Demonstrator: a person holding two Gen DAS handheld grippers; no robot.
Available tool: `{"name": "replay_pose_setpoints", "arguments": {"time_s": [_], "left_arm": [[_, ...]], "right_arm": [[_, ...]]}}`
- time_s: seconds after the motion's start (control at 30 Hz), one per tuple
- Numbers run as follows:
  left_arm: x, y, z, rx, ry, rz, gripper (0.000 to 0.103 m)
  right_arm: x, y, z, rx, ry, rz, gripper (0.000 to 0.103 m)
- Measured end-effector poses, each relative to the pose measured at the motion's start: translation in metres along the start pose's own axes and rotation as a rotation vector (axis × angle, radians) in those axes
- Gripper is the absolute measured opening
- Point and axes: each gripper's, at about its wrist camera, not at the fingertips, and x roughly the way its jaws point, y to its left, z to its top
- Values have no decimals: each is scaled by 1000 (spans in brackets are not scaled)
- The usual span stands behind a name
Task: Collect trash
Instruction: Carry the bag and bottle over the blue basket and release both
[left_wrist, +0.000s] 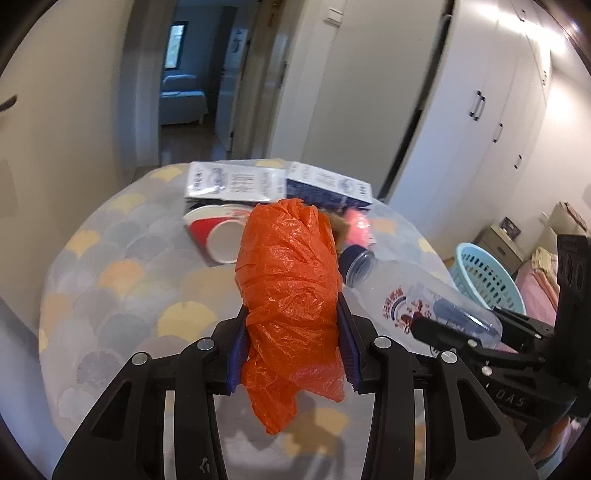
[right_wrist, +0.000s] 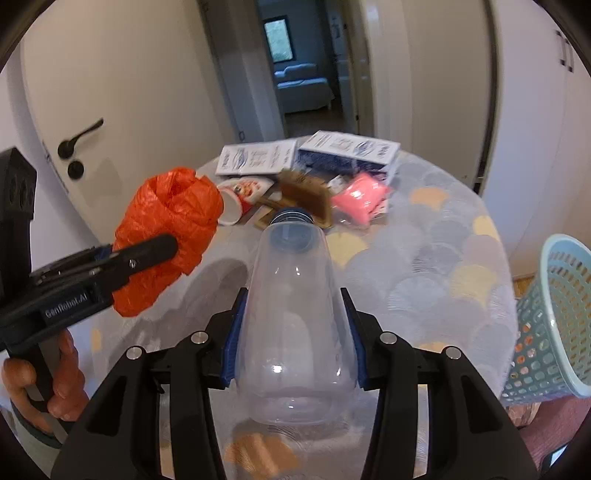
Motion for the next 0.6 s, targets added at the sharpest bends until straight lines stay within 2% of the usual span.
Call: {"name": "replay_pose_setpoints", "arguments": {"time_s": [0.13, 0.3, 0.6], "left_arm": [[3, -20, 5, 39, -7, -18, 40], [14, -53, 15, 86, -4, -67, 40], [38, -144, 34, 257, -8, -168, 40]], "right_arm": [[-17, -19, 5, 39, -44, -19, 43], [-45, -48, 9, 74, -110, -85, 43], [-94, -122, 13, 199, -215, -205, 43]]}}
